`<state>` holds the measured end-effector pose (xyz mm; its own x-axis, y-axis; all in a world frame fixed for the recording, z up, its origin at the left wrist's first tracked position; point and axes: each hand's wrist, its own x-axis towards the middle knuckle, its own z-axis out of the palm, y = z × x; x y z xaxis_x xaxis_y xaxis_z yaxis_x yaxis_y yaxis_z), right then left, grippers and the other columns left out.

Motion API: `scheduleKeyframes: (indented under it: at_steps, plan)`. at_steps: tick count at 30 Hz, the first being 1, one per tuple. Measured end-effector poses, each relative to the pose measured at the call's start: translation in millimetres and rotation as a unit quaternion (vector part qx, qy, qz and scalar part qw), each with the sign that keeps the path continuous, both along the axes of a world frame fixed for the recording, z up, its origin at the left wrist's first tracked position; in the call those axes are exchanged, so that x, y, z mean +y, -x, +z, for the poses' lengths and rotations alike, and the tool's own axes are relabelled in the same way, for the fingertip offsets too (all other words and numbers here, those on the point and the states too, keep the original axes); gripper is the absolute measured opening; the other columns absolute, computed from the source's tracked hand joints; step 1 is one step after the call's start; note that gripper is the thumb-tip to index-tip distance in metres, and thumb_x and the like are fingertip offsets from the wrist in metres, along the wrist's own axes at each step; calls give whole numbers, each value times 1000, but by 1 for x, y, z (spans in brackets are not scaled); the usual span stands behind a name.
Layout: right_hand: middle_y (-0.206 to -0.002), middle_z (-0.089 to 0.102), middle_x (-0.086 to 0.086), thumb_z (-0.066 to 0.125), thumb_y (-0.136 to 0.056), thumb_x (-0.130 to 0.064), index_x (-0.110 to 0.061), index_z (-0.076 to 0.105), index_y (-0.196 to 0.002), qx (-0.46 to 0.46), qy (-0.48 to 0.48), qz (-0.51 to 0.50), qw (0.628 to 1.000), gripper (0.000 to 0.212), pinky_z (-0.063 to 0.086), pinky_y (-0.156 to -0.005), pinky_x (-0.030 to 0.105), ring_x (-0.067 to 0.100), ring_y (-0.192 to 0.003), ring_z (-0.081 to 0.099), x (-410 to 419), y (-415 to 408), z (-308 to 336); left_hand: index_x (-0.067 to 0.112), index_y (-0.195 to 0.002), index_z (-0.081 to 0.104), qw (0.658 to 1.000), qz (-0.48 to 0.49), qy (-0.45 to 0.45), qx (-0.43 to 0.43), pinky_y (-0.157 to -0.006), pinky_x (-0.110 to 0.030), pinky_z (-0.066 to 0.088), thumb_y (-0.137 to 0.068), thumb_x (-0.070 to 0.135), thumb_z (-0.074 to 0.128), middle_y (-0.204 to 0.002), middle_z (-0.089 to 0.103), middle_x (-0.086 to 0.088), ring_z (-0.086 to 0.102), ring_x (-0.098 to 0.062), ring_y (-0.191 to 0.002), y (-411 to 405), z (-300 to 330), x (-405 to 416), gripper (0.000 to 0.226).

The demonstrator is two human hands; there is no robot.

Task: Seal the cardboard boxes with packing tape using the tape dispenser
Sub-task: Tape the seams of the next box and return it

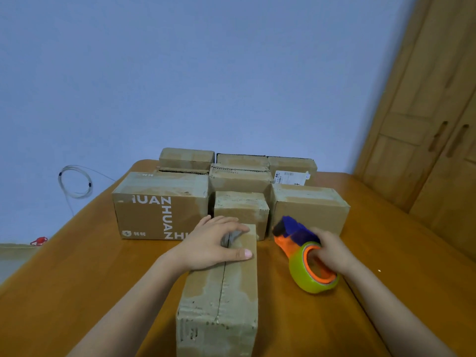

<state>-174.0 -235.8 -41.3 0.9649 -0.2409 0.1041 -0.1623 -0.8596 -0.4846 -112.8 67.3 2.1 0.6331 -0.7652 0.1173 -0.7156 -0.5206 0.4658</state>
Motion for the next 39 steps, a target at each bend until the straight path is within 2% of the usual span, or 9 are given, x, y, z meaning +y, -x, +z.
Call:
scheduleKeyframes:
  at_steps: [4, 6, 10, 12, 15, 18, 28, 35, 39]
  plan:
    - [-96, 65, 0, 49, -65, 2, -26, 64, -102, -170, -53, 81, 981, 49, 39, -78, 14, 18, -95, 58, 12, 1, 47, 29, -128, 58, 993, -33, 93, 58, -108, -43, 35, -77, 74, 48, -125, 58, 18, 50, -1, -118, 4, -7, -16, 68]
    - [-94, 63, -1, 43, -59, -4, -26, 65, -100, -209, -50, 115, 970, 52, 35, -80, 3, 4, -92, 55, 21, 0, 71, 28, -125, 61, 994, -46, 85, 43, -108, -38, 34, -79, 69, 52, -125, 57, 18, 48, 0, -120, 4, -9, -20, 63]
    - [-98, 61, -13, 37, -52, 2, -29, 65, -107, -256, -12, 158, 954, 69, 39, -84, 6, -12, -95, 54, 31, -3, 101, 25, -115, 66, 983, 3, 177, 51, -110, -28, 32, -91, 55, 51, -138, 51, 10, 39, 1, -131, 7, 6, -19, 41]
    - [-101, 62, -14, 37, -52, 3, -35, 63, -107, -270, 15, 169, 948, 72, 41, -86, 11, -6, -98, 55, 34, -4, 110, 25, -95, 72, 960, 59, 265, 69, -97, -30, 44, -88, 66, 41, -110, 69, 10, 57, 4, -106, 15, 24, -21, 52]
    - [-103, 64, -2, 40, -58, 0, -35, 65, -111, -278, 36, 175, 944, 68, 45, -87, 21, 9, -99, 58, 43, -4, 121, 15, -75, 69, 907, 98, 348, 216, -83, -31, 50, -76, 71, 32, -81, 73, 2, 66, -9, -76, 24, 55, -26, 67]
    - [-103, 64, 0, 45, -63, -1, -25, 69, -114, -287, 64, 181, 938, 61, 48, -85, 31, 18, -100, 60, 48, -5, 127, 8, -78, 67, 884, 82, 328, 322, -72, -26, 53, -73, 72, 37, -77, 71, -7, 63, -15, -68, 29, 71, -31, 71]
    - [-101, 54, -9, 51, -66, 17, -26, 65, -121, -326, 158, 154, 919, 71, 47, -80, 37, 22, -100, 53, 45, 1, 135, 11, -82, 66, 831, 0, 365, 420, -74, -34, 52, -93, 30, 56, -78, 67, -3, 60, -12, -67, 18, 72, -29, 24]
    - [-107, 63, 8, 59, -70, 3, -17, 64, -122, -331, 328, 146, 873, 56, 40, -69, 31, 30, -94, 58, 48, 17, 144, 12, -81, 64, 844, 47, 297, 444, -78, -35, 51, -95, 21, 53, -71, 66, 0, 60, -10, -65, 2, 83, -27, 19]
    - [-119, 61, 6, 66, -71, 7, -22, 55, -133, -302, 271, 155, 901, 69, 46, -70, 30, 29, -100, 59, 48, 22, 142, 12, -78, 58, 853, 51, 284, 435, -78, -35, 51, -98, 25, 49, -67, 63, 0, 59, -13, -65, -10, 83, -26, 25]
